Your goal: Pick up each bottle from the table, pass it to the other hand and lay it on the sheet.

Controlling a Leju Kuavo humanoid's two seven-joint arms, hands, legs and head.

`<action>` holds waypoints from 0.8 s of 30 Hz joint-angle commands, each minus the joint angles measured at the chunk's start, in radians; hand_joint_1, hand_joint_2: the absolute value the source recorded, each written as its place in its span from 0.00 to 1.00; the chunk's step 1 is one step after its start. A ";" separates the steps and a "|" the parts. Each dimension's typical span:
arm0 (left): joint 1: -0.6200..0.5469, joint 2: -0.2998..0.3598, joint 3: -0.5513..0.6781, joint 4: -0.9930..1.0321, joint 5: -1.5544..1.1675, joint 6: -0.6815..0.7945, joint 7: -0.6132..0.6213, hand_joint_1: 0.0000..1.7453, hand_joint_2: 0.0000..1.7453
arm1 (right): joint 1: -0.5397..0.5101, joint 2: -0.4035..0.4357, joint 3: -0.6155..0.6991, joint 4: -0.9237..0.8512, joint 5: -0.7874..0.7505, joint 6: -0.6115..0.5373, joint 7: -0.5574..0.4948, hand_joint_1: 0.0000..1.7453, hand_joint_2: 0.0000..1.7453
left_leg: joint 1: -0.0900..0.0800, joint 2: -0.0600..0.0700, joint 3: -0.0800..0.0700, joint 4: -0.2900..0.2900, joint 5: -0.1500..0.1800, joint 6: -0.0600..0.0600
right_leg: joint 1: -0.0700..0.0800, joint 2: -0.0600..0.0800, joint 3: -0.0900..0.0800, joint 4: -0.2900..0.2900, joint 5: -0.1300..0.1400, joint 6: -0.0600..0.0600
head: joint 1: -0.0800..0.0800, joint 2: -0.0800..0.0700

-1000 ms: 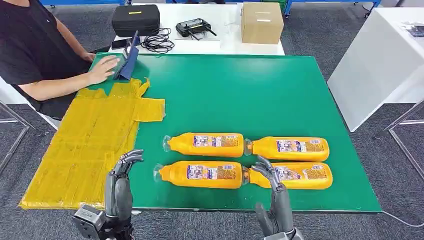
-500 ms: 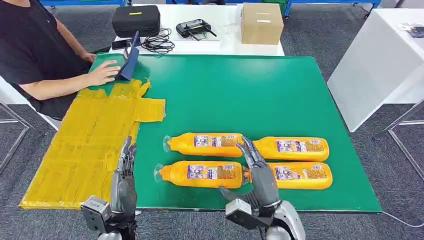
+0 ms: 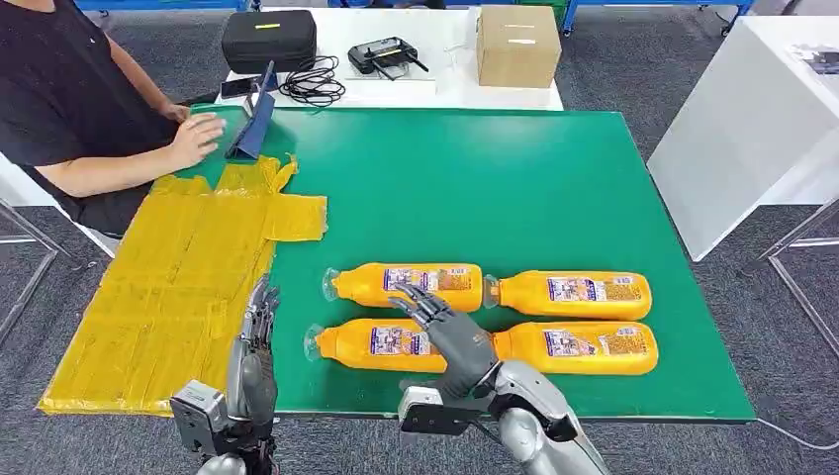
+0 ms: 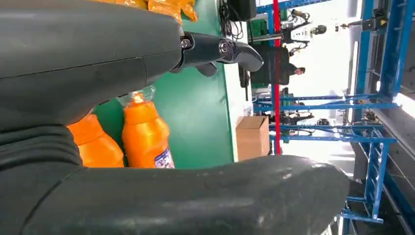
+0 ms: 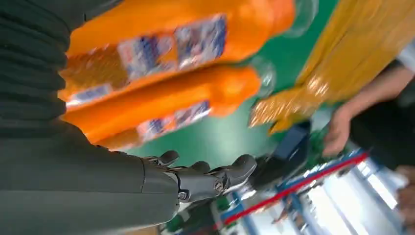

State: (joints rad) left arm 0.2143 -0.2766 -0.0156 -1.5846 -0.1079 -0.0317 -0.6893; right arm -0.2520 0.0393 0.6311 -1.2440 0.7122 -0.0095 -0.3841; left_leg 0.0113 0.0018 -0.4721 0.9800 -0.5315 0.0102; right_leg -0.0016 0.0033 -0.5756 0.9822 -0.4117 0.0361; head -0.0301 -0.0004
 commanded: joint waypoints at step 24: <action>0.043 -0.026 0.055 -0.027 -0.021 -0.051 -0.009 0.00 0.00 | -0.223 -0.097 0.246 0.254 0.029 0.003 0.159 0.00 1.00 | 0.000 0.001 0.003 -0.002 0.000 0.000 | 0.000 0.001 0.002 -0.002 0.000 0.000 | 0.000 0.000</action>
State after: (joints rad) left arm 0.2620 -0.2930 0.0179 -1.6163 -0.1308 -0.0767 -0.7008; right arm -0.4216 -0.0504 0.8346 -1.0762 0.7397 -0.0130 -0.2300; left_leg 0.0112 0.0015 -0.4716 0.9800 -0.5315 0.0102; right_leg -0.0015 0.0032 -0.5756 0.9823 -0.4116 0.0361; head -0.0305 -0.0004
